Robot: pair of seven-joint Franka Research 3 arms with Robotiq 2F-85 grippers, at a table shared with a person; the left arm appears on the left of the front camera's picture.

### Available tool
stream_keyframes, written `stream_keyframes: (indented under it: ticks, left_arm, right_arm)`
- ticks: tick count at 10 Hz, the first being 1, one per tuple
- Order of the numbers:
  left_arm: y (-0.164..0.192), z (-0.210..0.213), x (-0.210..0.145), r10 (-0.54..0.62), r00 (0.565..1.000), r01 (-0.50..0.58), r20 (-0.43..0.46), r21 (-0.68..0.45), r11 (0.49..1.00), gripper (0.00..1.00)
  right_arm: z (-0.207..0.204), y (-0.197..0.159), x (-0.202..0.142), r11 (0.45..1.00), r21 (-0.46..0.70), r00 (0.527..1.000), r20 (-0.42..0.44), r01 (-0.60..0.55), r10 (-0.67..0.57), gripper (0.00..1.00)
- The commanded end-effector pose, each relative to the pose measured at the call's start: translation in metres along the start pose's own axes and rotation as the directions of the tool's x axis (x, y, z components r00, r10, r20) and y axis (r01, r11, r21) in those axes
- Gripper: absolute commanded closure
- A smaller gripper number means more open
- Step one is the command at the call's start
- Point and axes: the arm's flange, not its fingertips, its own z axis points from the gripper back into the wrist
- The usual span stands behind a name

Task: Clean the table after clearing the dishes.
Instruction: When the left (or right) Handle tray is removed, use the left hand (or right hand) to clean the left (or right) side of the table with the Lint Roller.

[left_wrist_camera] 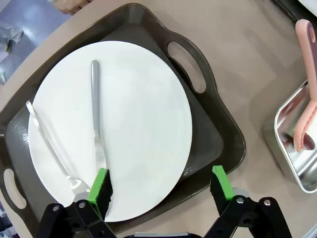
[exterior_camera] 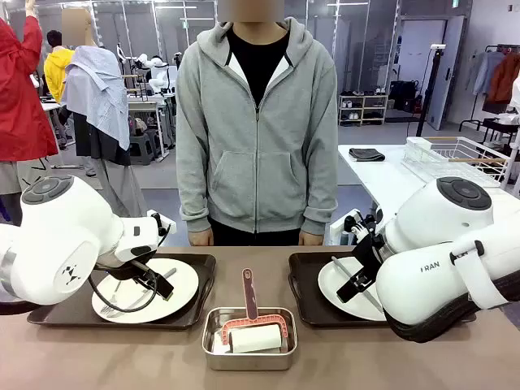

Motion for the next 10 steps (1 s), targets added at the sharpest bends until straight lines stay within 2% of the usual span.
stream_keyframes:
  ticks: [1, 9, 10]
  left_arm:
    - [0.000, 0.000, 0.000, 0.000, 1.000, 0.000, 0.000, 0.000, 1.000, 0.00]
    - [0.000, 0.000, 0.000, -0.001, 1.000, 0.001, 0.000, 0.000, 1.000, 0.00]
    - [0.006, 0.003, 0.012, -0.015, 1.000, 0.015, -0.016, -0.036, 0.999, 0.00]
  right_arm:
    - [0.000, 0.000, 0.000, 1.000, 0.000, 1.000, 0.000, 0.000, 0.000, 0.00]
    - [0.000, -0.001, 0.000, 1.000, -0.001, 1.000, 0.000, 0.000, 0.000, 0.00]
    - [0.008, -0.010, 0.016, 0.999, 0.047, 1.000, -0.013, -0.015, 0.016, 0.00]
